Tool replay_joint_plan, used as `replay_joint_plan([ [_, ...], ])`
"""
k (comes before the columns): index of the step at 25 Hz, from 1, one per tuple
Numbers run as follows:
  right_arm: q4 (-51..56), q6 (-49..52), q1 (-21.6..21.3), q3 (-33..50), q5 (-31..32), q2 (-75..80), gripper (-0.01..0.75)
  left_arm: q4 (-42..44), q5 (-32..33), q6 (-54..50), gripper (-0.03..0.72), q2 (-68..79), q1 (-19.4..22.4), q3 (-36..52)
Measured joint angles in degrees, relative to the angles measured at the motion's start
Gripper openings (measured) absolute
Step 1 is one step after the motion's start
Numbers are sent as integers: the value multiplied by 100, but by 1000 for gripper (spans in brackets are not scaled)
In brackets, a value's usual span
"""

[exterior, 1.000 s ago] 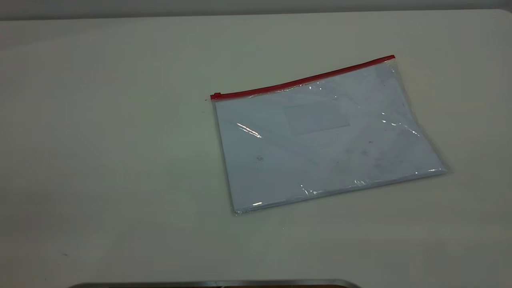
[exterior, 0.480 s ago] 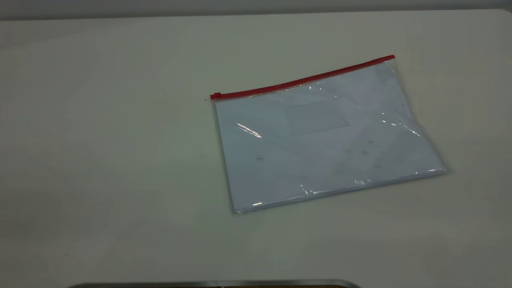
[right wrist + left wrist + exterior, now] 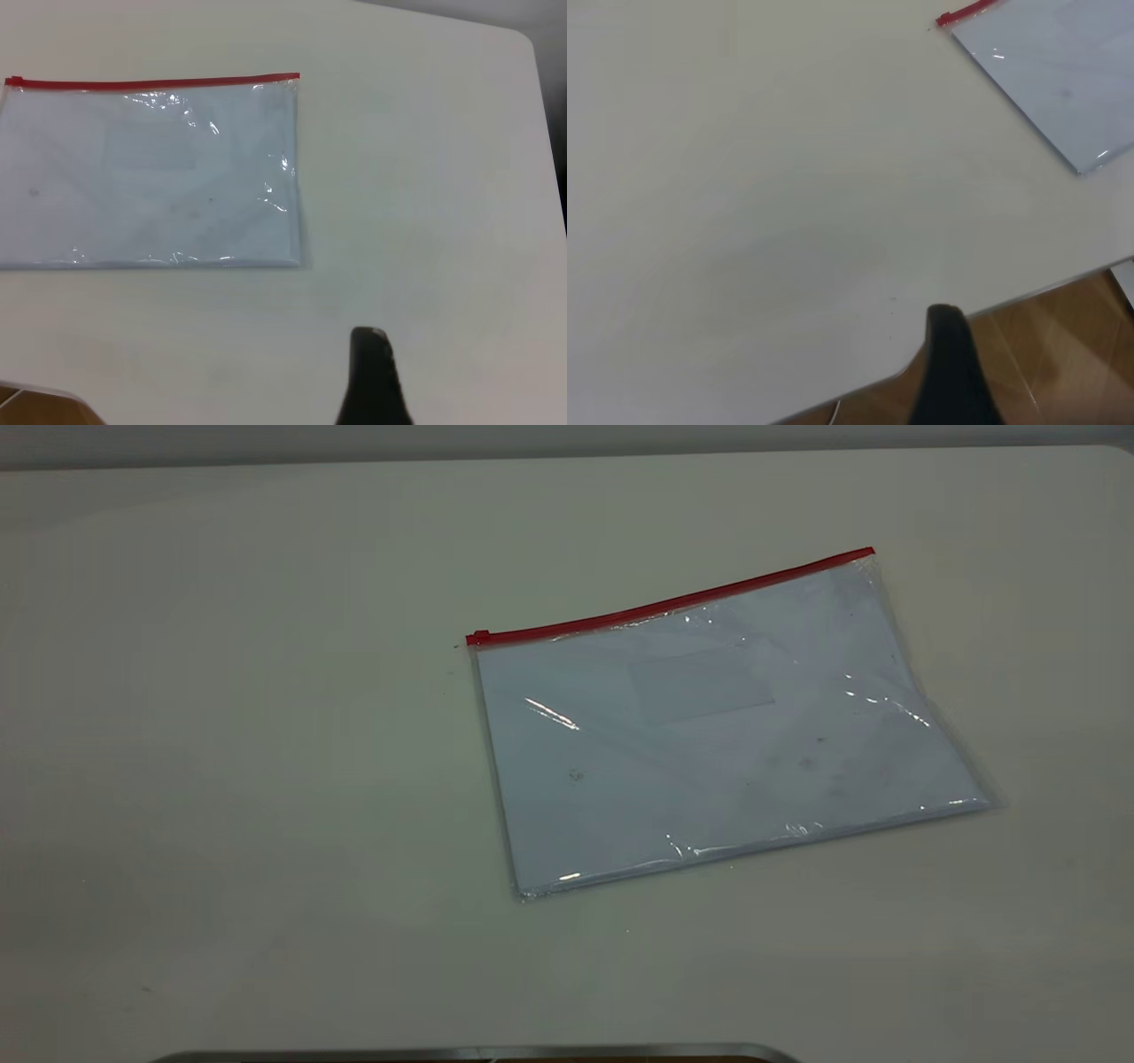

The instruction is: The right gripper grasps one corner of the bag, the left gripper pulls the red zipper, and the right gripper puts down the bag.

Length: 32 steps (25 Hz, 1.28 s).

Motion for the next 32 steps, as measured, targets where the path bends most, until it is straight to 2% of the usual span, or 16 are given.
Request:
replay_joint_plan([
  [3, -2, 0, 0, 0, -6, 0, 578, 0, -1, 8, 580, 0, 115, 0],
  [9, -2, 0, 0, 0, -12, 0, 578, 0, -7, 24, 580, -15, 1460, 0],
  [12, -2, 0, 0, 0, -12, 0, 578, 0, -11, 24, 580, -48, 1826, 0],
  [32, -2, 17, 0, 0, -16, 0, 578, 0, -11, 24, 580, -48, 1874, 0],
])
